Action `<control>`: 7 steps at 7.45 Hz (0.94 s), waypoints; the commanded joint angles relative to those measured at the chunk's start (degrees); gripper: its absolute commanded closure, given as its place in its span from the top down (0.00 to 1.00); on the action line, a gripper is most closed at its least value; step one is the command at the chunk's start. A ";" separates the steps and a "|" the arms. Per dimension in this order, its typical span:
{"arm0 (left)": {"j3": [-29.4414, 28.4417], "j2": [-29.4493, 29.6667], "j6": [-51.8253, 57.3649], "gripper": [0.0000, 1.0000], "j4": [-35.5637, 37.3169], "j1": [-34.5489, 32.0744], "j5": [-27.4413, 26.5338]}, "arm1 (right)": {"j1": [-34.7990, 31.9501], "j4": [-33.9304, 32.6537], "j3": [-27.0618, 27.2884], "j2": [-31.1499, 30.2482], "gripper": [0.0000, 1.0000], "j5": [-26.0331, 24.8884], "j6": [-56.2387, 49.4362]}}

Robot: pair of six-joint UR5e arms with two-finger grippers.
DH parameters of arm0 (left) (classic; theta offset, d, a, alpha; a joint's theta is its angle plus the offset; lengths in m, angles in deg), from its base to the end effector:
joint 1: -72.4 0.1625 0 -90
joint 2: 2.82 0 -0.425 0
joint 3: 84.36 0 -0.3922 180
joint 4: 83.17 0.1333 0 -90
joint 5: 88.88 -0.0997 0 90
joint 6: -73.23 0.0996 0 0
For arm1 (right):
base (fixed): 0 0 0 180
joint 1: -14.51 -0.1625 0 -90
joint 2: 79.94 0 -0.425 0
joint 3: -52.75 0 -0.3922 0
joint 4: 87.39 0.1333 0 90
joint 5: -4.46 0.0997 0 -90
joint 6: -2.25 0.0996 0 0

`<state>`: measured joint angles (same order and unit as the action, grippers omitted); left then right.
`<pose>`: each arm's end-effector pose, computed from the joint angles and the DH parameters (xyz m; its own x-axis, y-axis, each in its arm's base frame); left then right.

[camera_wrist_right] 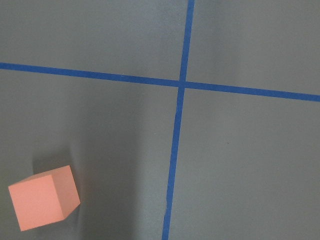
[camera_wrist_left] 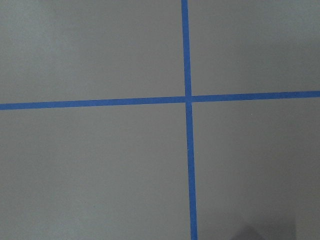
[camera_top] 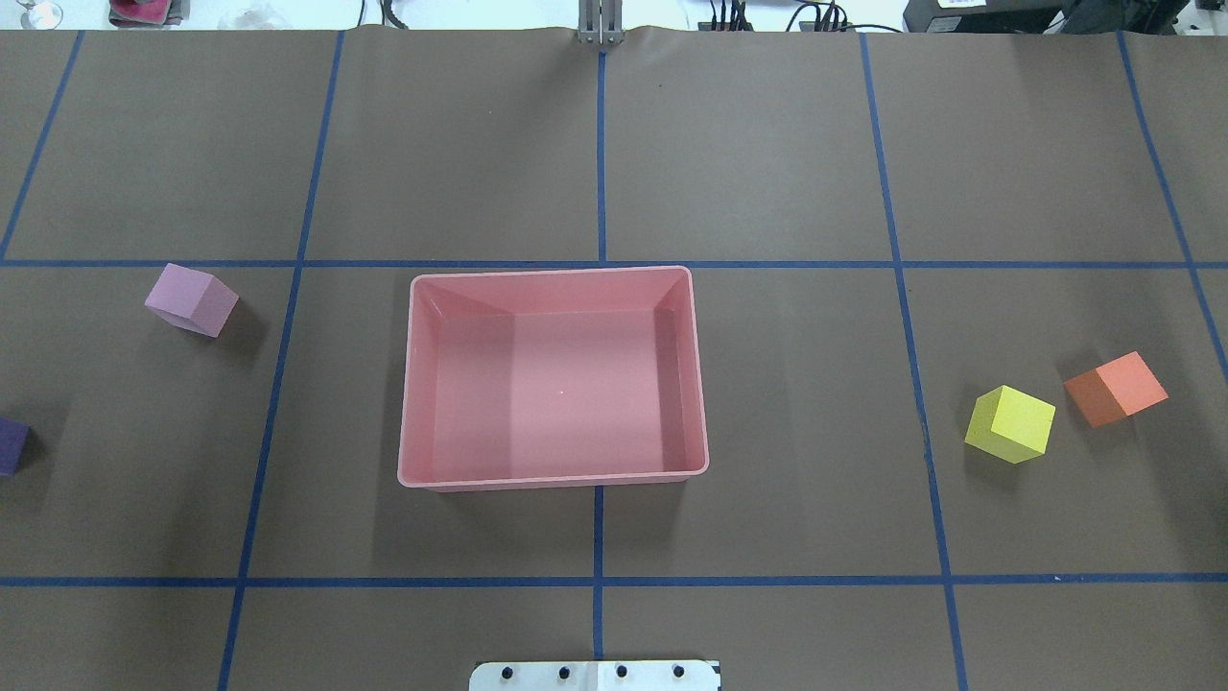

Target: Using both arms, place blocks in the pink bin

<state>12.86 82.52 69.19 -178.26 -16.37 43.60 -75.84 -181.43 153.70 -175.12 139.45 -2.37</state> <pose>-0.0560 -0.4672 0.6281 0.7351 0.0356 -0.6770 0.0306 0.9959 0.0856 0.0657 -0.4532 0.6137 0.7055 -0.0975 0.7019 0.0509 0.9949 0.0870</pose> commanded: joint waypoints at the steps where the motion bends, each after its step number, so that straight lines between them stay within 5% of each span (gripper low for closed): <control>1: -0.02 0.00 0.00 1.00 0.00 0.00 -0.04 | 0.00 0.00 -0.06 0.26 1.00 0.02 0.05; 7: 0.59 1.75 -0.18 1.00 0.00 0.00 0.14 | 0.00 0.00 0.21 0.61 1.00 0.19 -0.04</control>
<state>13.23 83.65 68.92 -178.07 -16.37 43.77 -75.84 -181.43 153.73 -174.77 139.52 -2.33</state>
